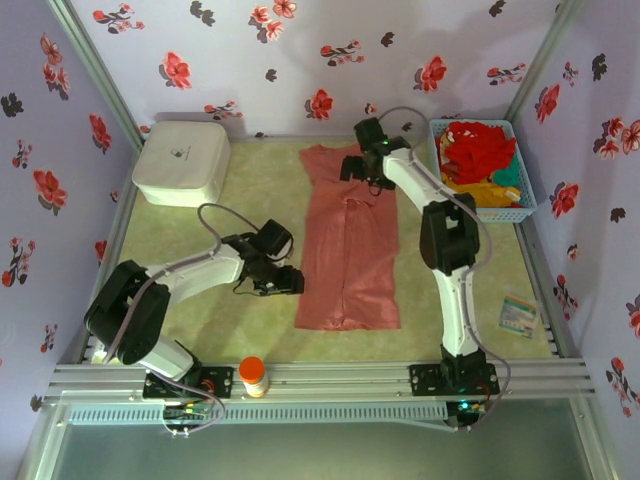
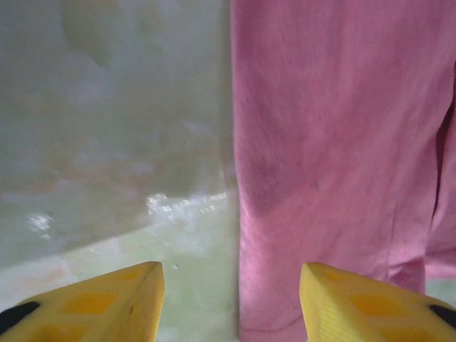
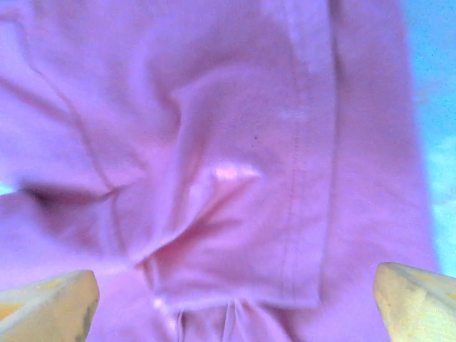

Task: Fold and stack the t-shirts

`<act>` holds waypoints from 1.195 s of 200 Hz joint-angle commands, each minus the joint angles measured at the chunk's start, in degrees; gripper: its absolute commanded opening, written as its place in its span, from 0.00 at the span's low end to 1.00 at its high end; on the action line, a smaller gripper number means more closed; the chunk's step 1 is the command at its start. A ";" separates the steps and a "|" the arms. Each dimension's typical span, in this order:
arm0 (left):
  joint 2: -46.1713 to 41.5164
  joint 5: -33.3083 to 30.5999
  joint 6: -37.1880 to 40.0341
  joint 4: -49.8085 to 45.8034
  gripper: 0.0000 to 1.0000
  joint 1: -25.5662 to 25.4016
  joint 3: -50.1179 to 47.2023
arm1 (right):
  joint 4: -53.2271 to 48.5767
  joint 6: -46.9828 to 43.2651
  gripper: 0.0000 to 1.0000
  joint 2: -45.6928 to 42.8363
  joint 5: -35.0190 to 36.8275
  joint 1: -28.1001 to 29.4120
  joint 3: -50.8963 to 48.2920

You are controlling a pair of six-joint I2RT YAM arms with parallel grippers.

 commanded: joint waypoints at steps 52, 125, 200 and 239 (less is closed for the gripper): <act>0.31 4.72 -9.24 5.94 0.50 -6.67 -6.70 | 4.20 3.61 0.99 -33.15 -3.26 -0.26 -40.95; 0.97 7.59 -16.29 14.61 0.46 -10.19 -11.08 | 6.35 15.49 0.62 -60.22 -15.20 0.99 -75.55; 1.91 7.40 -17.27 16.24 0.38 -10.80 -10.98 | 2.37 21.82 0.52 -74.61 -13.03 7.64 -87.41; 2.91 7.30 -17.35 17.07 0.33 -11.32 -10.82 | 7.33 23.72 0.50 -75.24 -15.49 9.10 -91.84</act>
